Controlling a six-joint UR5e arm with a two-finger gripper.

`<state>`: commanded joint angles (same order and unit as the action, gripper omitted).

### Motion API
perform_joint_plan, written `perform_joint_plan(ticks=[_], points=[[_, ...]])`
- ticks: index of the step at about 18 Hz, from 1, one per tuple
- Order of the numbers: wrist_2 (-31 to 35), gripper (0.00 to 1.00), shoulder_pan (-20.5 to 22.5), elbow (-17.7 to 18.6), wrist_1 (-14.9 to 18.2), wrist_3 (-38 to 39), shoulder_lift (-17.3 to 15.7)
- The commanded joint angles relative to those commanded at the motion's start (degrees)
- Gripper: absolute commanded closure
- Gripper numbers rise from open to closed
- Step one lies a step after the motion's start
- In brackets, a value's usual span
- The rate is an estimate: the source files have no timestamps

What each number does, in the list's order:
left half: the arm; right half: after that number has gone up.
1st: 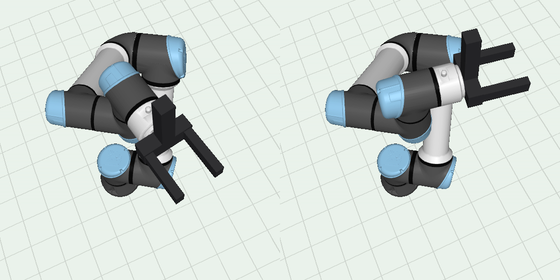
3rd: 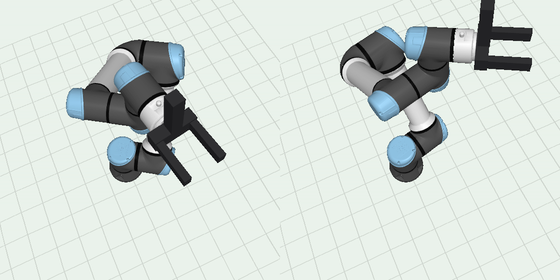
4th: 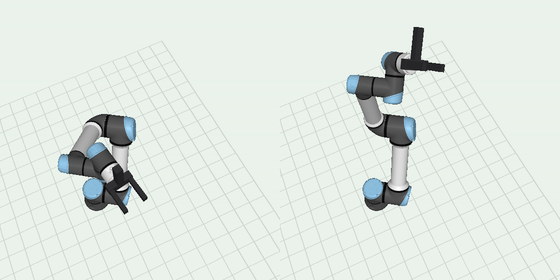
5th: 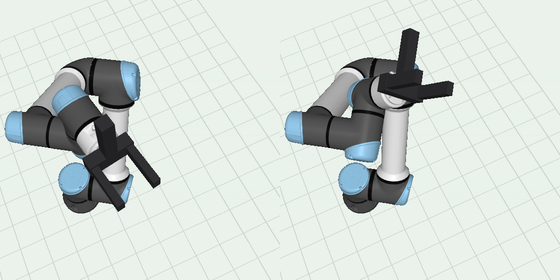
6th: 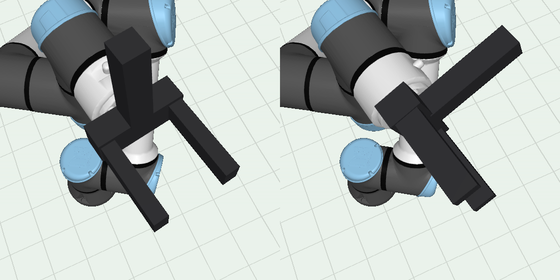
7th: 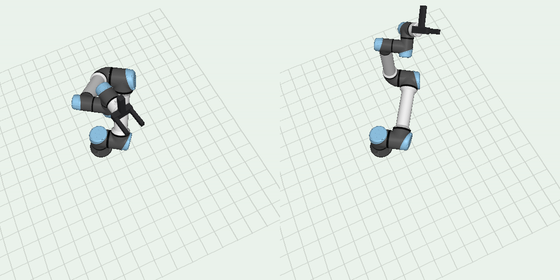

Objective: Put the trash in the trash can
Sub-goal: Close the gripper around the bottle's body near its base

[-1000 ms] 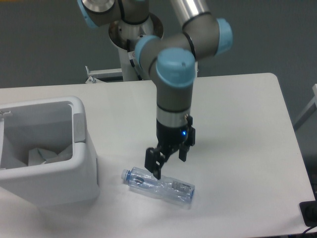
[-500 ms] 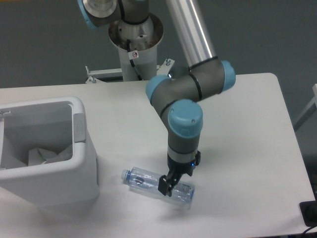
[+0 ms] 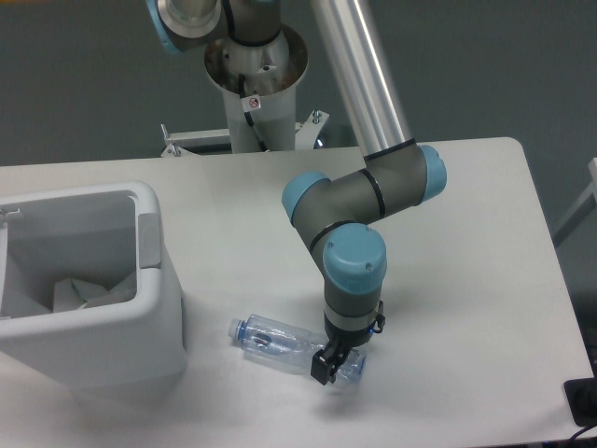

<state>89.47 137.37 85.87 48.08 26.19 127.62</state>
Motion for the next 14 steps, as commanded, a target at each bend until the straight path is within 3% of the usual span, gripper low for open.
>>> perform_joint_plan(ticks=[14], points=[[0.09, 0.0, -0.35, -1.23, 0.17, 2.46, 1.76]])
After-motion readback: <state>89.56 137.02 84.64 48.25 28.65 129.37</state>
